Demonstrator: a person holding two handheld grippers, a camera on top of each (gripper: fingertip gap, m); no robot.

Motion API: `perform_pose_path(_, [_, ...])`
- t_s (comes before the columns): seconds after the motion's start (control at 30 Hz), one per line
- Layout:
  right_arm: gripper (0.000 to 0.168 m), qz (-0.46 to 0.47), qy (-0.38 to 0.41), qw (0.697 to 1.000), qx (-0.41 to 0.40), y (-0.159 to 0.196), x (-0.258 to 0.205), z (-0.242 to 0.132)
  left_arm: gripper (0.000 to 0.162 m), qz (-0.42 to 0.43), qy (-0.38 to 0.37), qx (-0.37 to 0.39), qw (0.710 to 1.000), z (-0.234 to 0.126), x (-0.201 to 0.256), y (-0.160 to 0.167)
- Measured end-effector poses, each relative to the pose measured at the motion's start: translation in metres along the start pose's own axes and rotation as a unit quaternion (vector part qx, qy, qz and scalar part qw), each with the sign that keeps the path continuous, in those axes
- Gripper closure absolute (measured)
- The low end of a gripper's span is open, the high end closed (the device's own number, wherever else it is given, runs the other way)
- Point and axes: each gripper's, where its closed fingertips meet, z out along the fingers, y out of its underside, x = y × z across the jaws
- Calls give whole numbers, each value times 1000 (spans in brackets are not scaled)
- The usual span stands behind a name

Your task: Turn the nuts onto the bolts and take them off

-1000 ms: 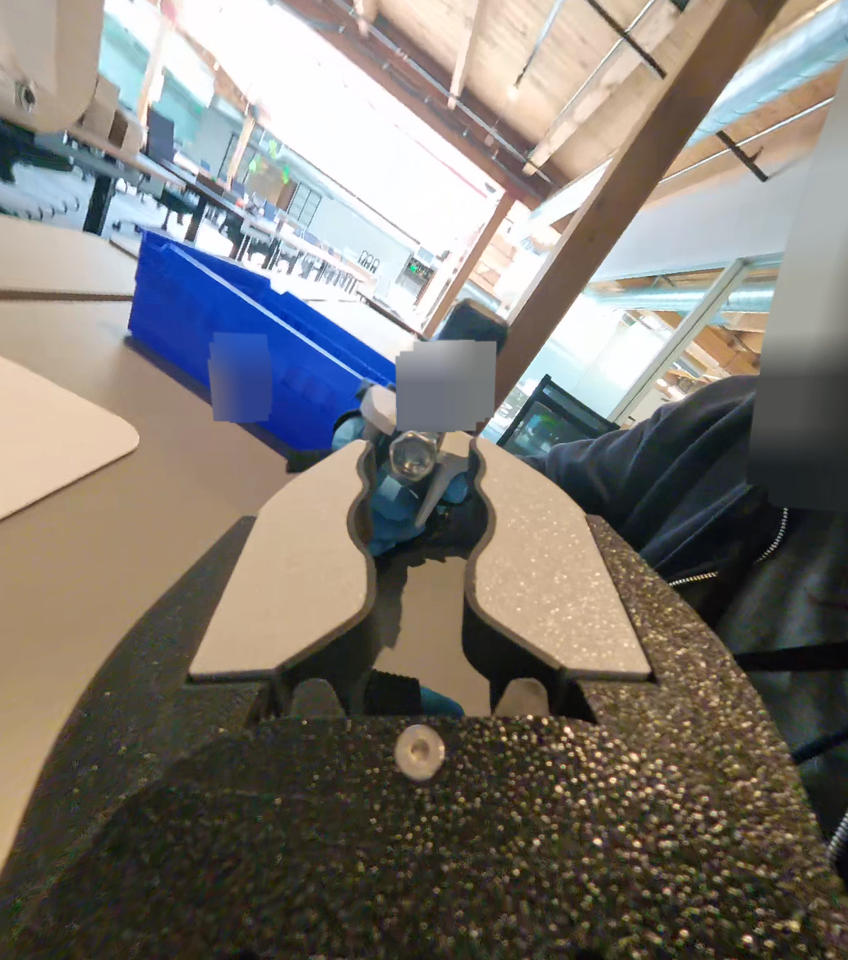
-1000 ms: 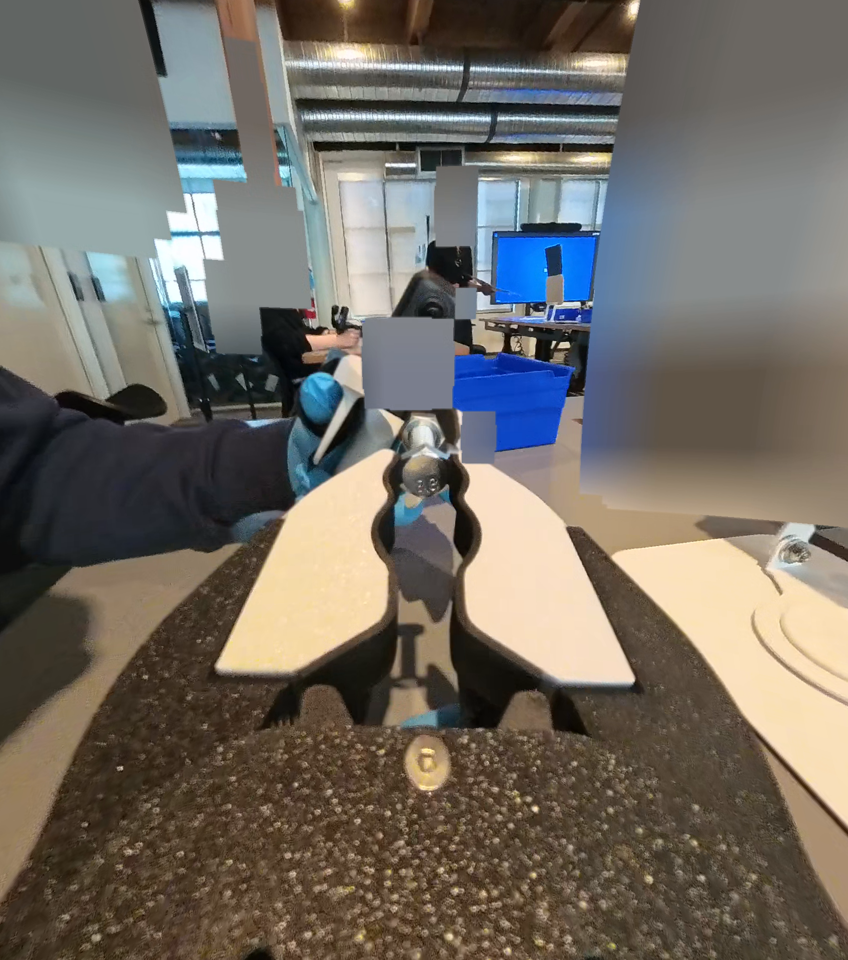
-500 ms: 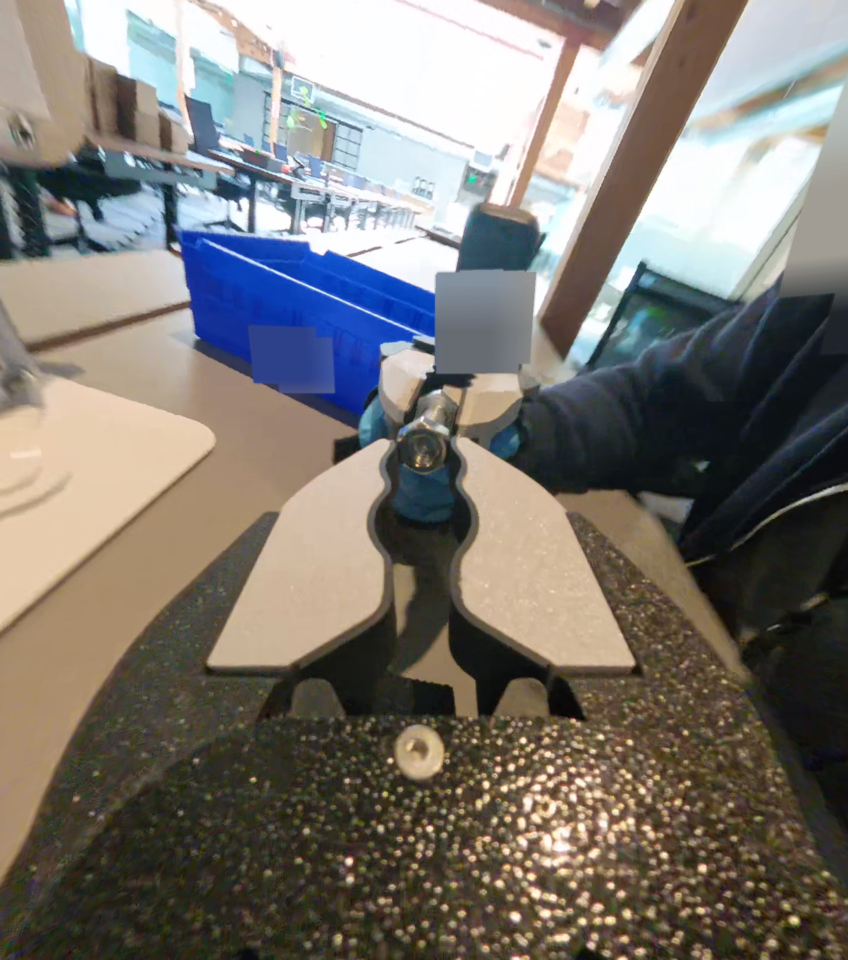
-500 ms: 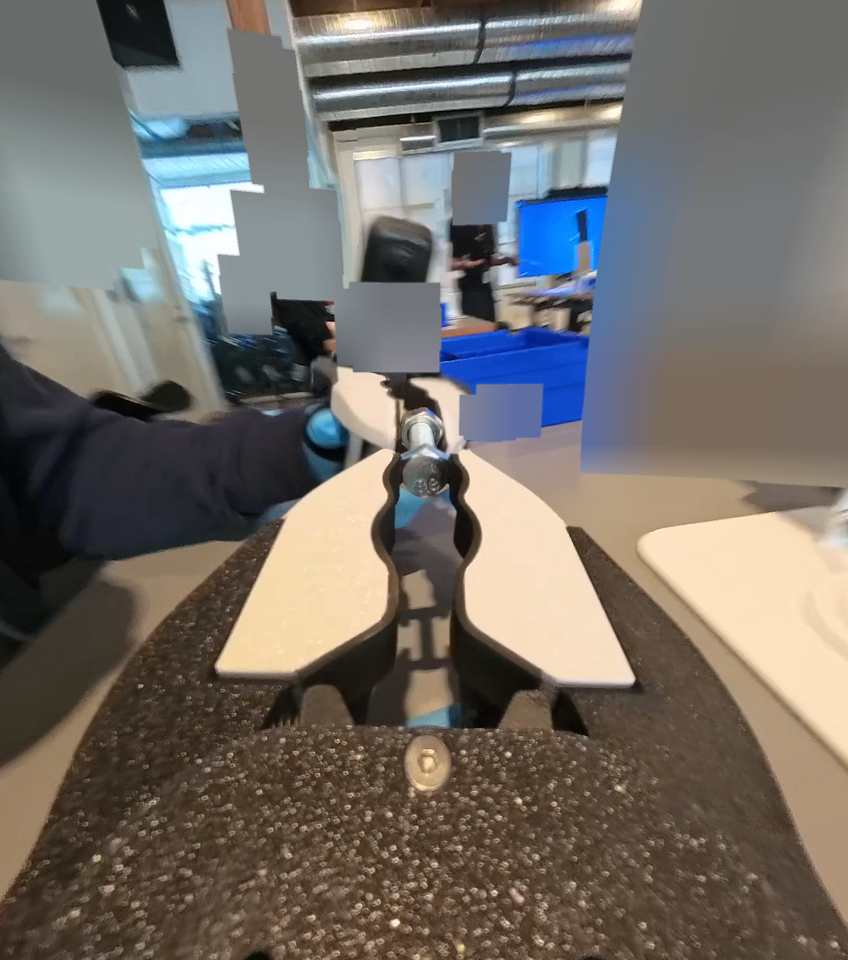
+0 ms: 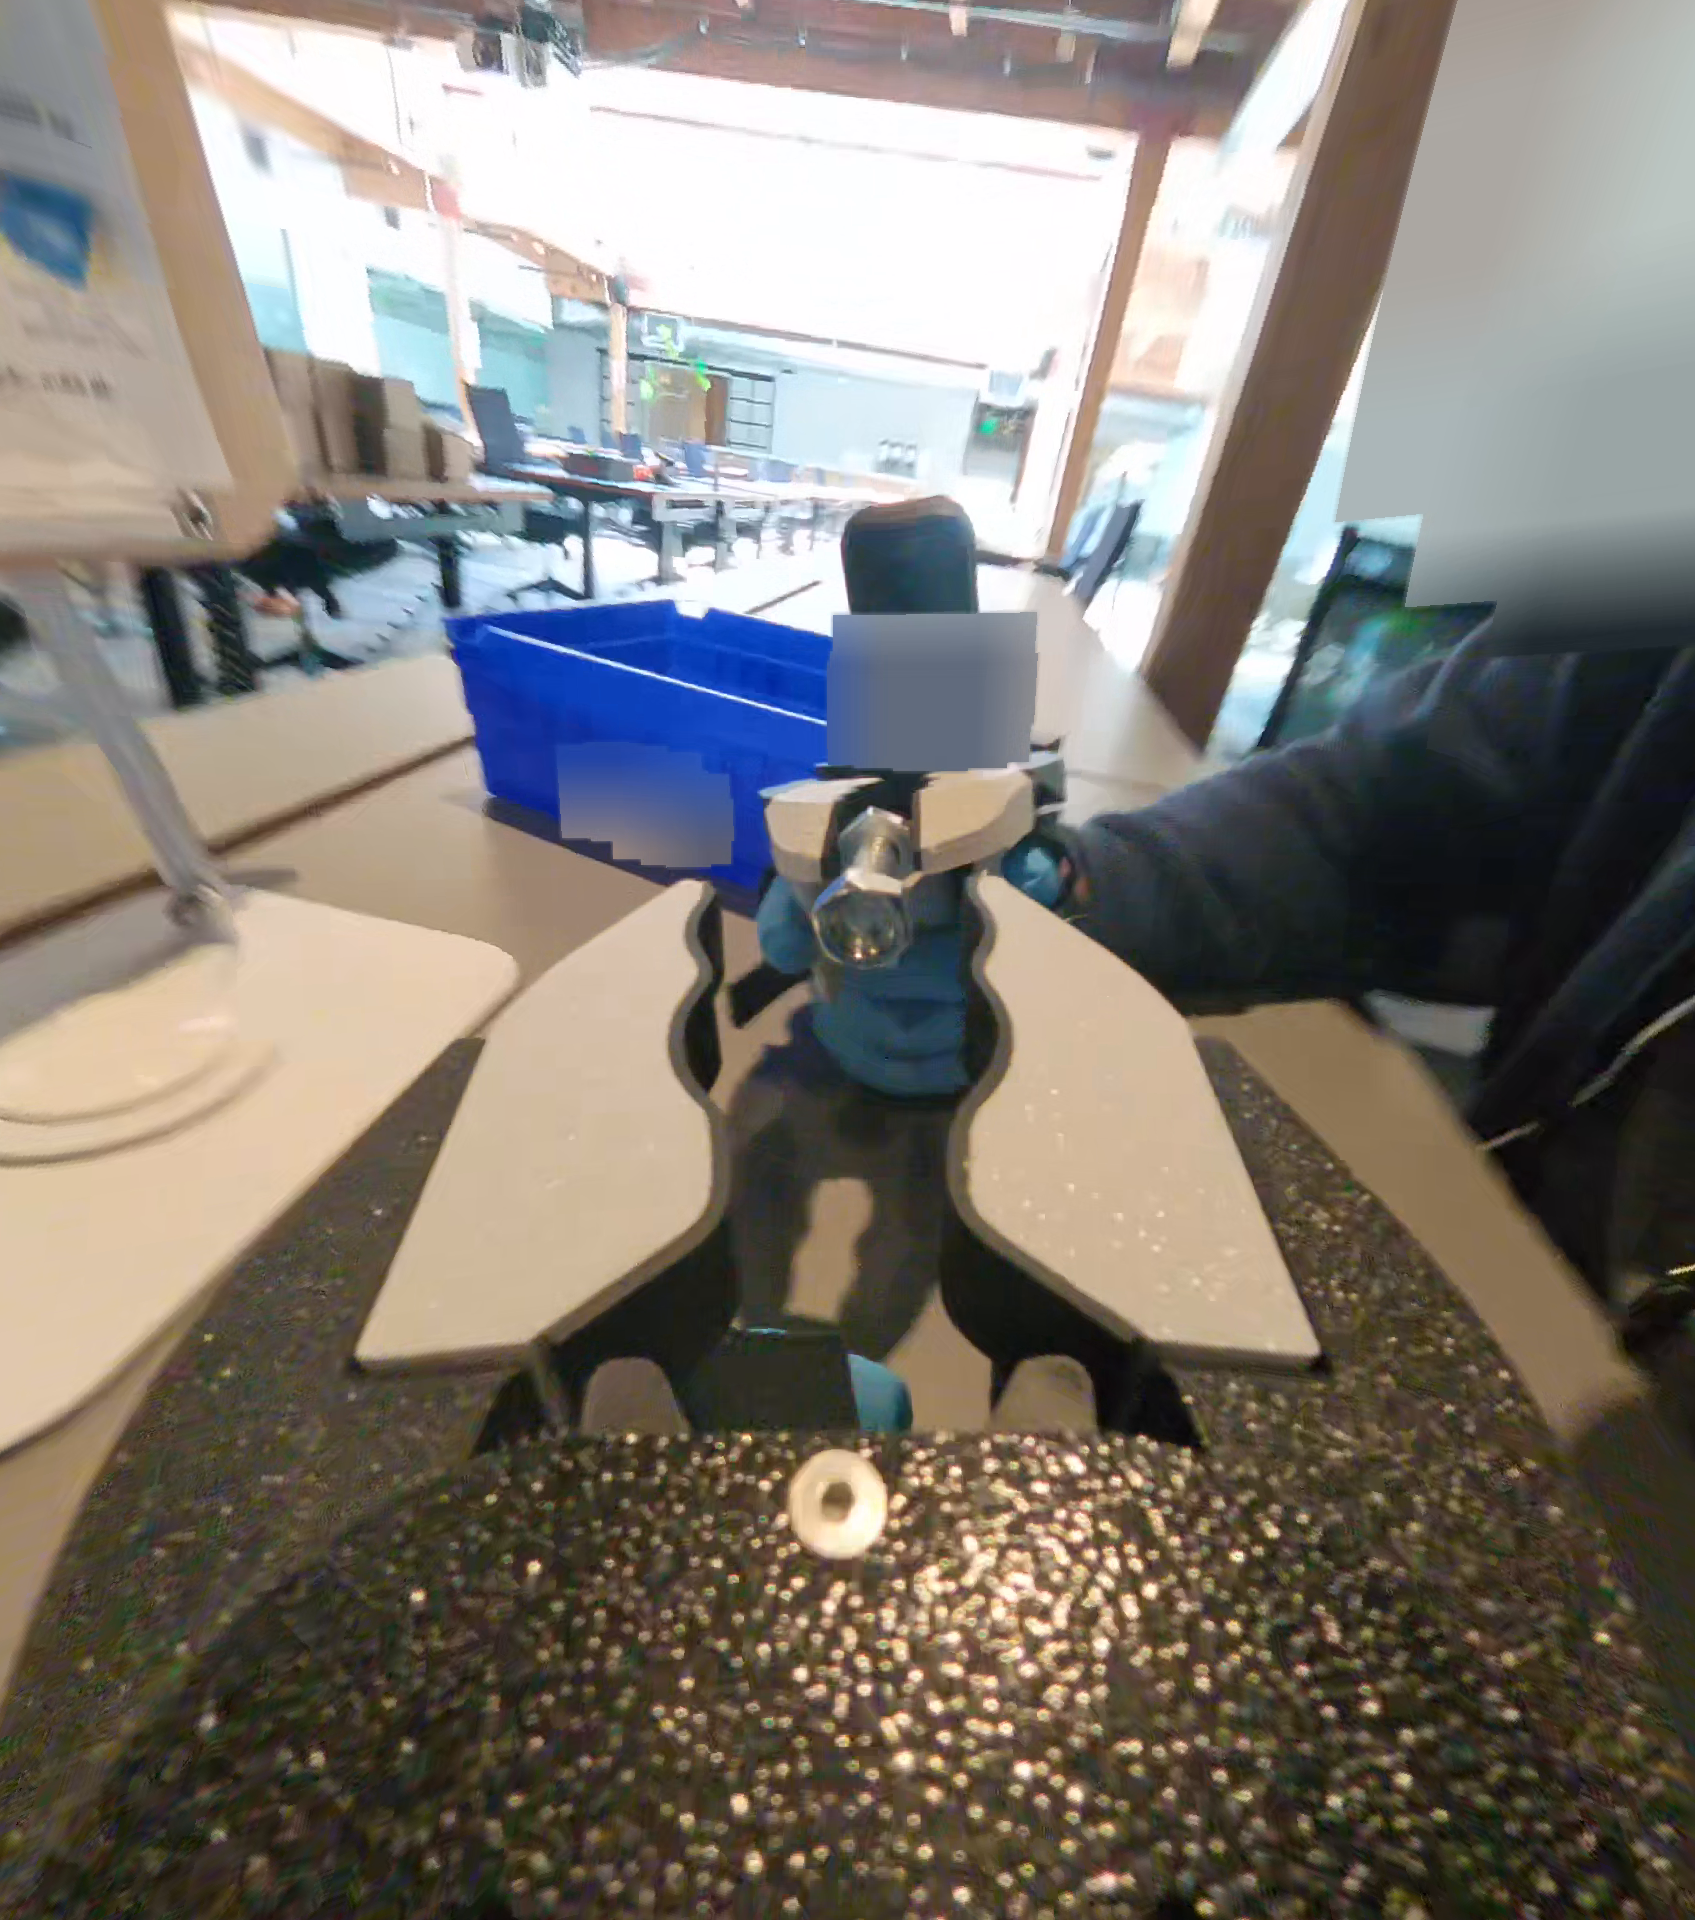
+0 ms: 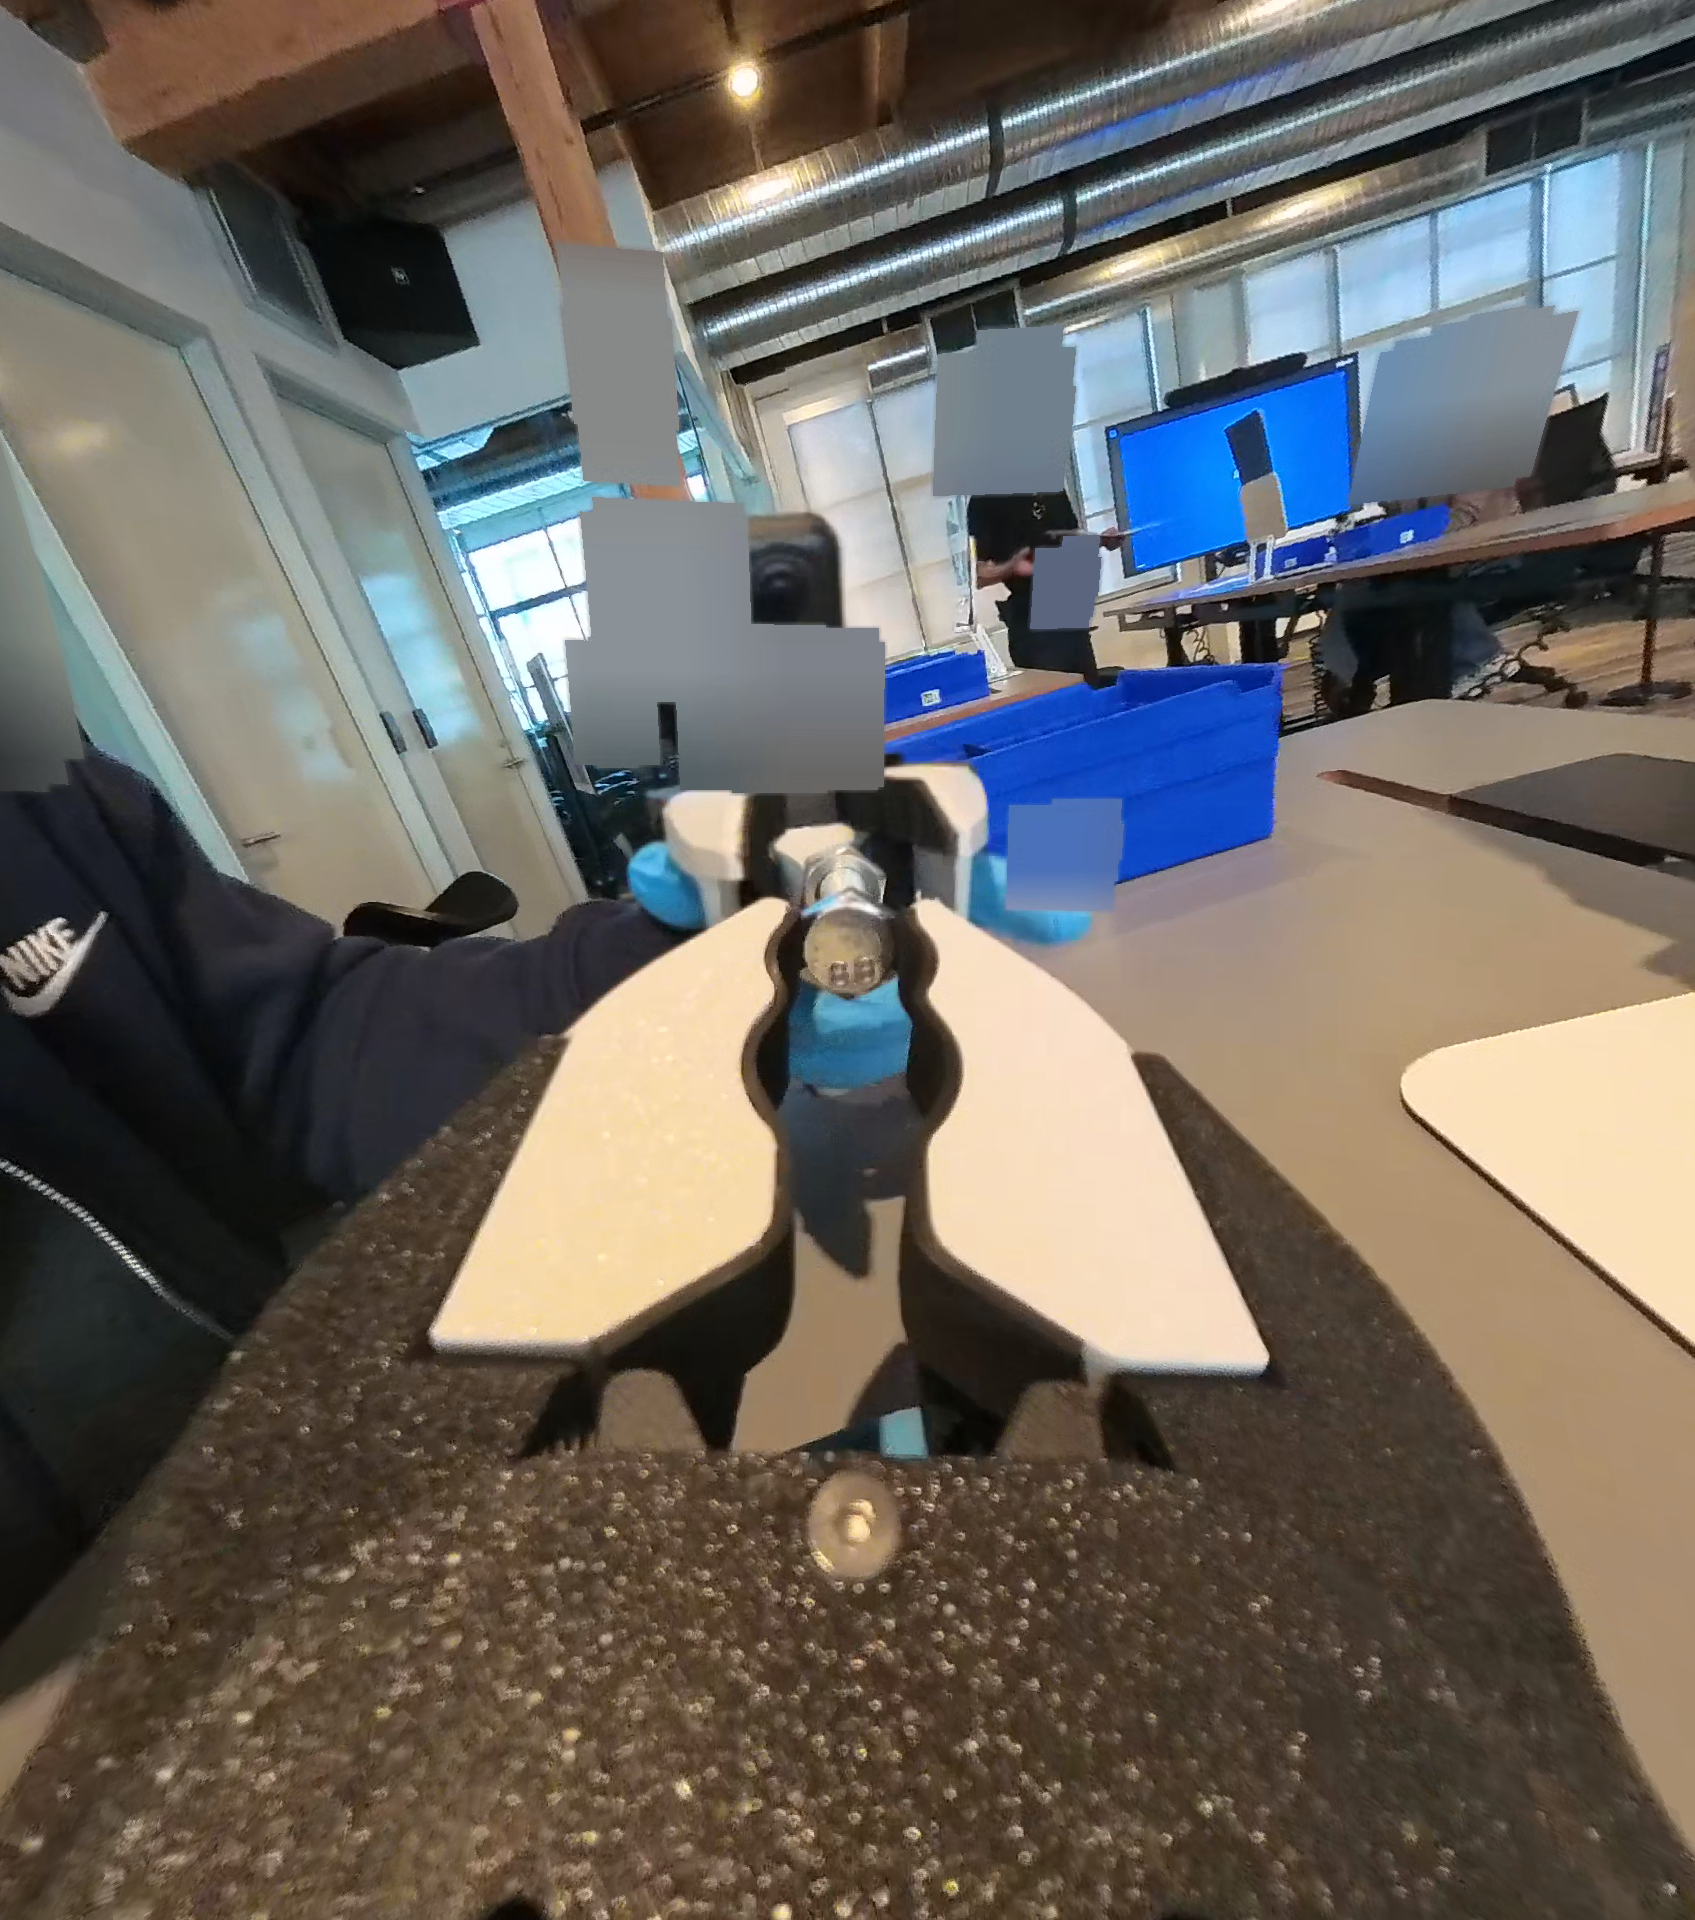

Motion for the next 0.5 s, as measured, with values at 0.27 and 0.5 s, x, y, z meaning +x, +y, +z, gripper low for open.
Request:
perform_pose_path(0.27, [151,-41,16,999,-9,2,1,0,130,-157,59,-3,986,2,4,6])
perform_pose_path(0.5, [151,-39,8,999,-25,7,-1,3,145,-10,17,-38,999,6,5,14])
